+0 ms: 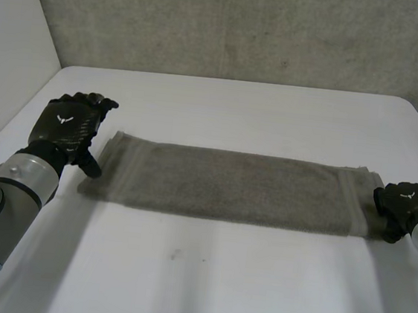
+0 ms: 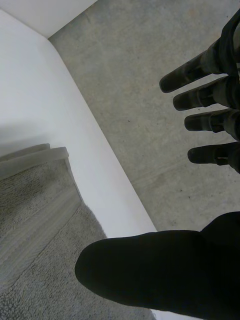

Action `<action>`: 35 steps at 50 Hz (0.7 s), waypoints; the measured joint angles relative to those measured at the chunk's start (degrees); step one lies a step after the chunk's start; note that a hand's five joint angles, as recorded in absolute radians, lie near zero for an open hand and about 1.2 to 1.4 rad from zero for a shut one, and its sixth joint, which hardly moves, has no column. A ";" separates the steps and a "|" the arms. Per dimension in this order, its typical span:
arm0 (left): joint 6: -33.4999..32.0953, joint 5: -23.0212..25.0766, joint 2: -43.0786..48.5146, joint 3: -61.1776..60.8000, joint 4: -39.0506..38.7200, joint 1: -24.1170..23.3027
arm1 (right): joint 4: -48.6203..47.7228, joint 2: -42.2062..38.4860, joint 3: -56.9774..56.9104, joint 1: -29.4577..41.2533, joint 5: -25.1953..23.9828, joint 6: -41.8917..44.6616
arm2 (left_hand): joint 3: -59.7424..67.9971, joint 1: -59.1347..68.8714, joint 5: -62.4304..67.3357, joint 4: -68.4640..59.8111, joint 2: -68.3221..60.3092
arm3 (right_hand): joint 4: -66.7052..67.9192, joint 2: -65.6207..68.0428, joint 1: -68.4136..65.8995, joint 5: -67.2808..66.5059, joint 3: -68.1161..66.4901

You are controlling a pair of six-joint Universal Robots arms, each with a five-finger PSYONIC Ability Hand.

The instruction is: Fold the laundry

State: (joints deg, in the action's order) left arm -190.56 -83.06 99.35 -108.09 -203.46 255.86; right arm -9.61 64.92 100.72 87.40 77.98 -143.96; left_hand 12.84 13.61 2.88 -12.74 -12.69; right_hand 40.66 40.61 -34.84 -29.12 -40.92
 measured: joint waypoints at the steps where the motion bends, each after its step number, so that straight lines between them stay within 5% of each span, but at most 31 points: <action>1: 0.00 0.00 0.02 -0.02 0.02 0.00 | 0.00 -0.26 -0.02 -0.05 -0.04 0.16 | 0.00 0.00 0.00 0.00 0.00 | 0.00 0.00 0.00 0.00 0.00; 3: 0.00 0.00 0.06 -0.06 0.02 0.00 | -0.01 -0.66 -0.11 -0.08 -0.12 0.39 | 0.00 0.00 0.00 0.00 0.01 | 0.00 0.00 0.00 0.00 0.00; 5: 0.01 0.00 0.10 -0.16 0.02 0.00 | -0.06 -1.18 -0.44 -0.10 0.04 0.97 | 0.00 0.00 0.00 0.00 0.04 | 23.45 23.87 -18.78 -22.87 -23.36; 10: 0.01 0.00 0.12 -0.31 0.01 0.03 | -0.17 -1.82 -1.30 -0.42 1.43 3.16 | 0.00 0.00 0.00 0.00 0.04 | 27.17 26.81 -19.47 -26.09 -26.47; 23: 0.01 0.00 -0.02 -0.38 -0.01 0.17 | -5.25 -1.13 -5.68 -6.44 16.06 17.01 | 0.00 -0.75 -0.13 0.21 0.11 | 27.49 26.88 -19.47 -26.78 -26.70; 27: 0.01 -0.03 -0.03 -0.41 -0.01 0.17 | -6.31 0.64 -6.63 -4.21 15.89 17.18 | -0.45 -0.75 -0.28 0.45 0.35 | 27.50 26.88 -19.47 -26.85 -26.70; 35: -0.05 -0.08 -0.07 -0.45 -0.01 0.15 | -9.58 6.10 -10.55 15.58 10.92 11.57 | -0.59 -0.76 -0.40 0.53 0.58 | 27.71 27.05 -19.47 -26.99 -26.74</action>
State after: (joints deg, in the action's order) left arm -190.61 -83.14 99.28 -108.55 -203.47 256.01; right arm -19.18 71.01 90.18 102.99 88.90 -132.39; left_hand 12.25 12.85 2.49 -12.20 -12.12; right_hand 68.36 67.66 -54.31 -56.11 -67.66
